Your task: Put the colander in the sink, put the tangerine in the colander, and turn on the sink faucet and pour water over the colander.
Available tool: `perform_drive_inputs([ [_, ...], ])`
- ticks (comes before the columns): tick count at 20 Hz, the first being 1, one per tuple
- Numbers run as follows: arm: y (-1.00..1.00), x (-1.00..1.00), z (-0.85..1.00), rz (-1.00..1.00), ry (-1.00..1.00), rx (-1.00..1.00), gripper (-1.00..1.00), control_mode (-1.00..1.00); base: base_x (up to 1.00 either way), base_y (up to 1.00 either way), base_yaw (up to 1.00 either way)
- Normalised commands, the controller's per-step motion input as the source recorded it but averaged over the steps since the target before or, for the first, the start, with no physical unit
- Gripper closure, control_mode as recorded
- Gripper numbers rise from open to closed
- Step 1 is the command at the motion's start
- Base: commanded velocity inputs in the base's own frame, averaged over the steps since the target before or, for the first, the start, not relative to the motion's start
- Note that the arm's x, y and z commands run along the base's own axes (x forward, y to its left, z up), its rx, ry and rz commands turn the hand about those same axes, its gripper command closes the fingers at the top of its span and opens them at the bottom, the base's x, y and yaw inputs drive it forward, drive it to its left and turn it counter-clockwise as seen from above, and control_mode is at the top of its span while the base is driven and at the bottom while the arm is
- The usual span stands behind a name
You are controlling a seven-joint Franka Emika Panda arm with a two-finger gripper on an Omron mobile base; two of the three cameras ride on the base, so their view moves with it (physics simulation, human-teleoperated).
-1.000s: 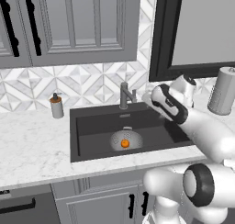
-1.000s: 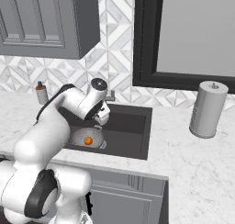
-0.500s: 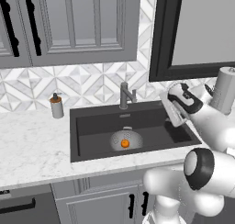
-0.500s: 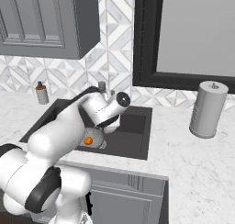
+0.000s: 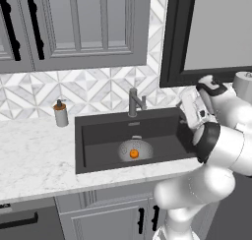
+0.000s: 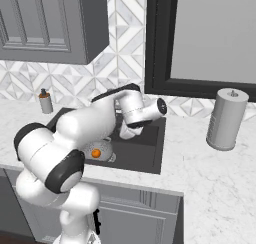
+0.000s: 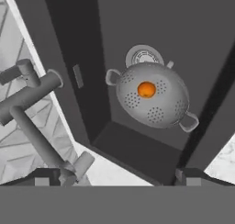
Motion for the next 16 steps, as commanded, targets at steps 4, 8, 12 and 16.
perform_drive_inputs([
  [4, 0.00, 0.26, -0.08, -0.11, -0.10, 0.31, -1.00, -1.00, 0.00, 0.00, 0.00],
  [8, 0.09, 0.24, 0.00, -0.05, 0.00, 0.20, -1.00, -1.00, 0.00, 0.00, 0.00],
  [12, 0.32, 0.21, 0.00, -0.02, 0.00, 0.15, -1.00, -1.00, 0.00, 0.00, 0.00],
  [16, 0.36, 0.29, 0.00, 0.00, 0.05, 0.10, -1.00, -1.00, 0.00, 0.00, 0.00],
])
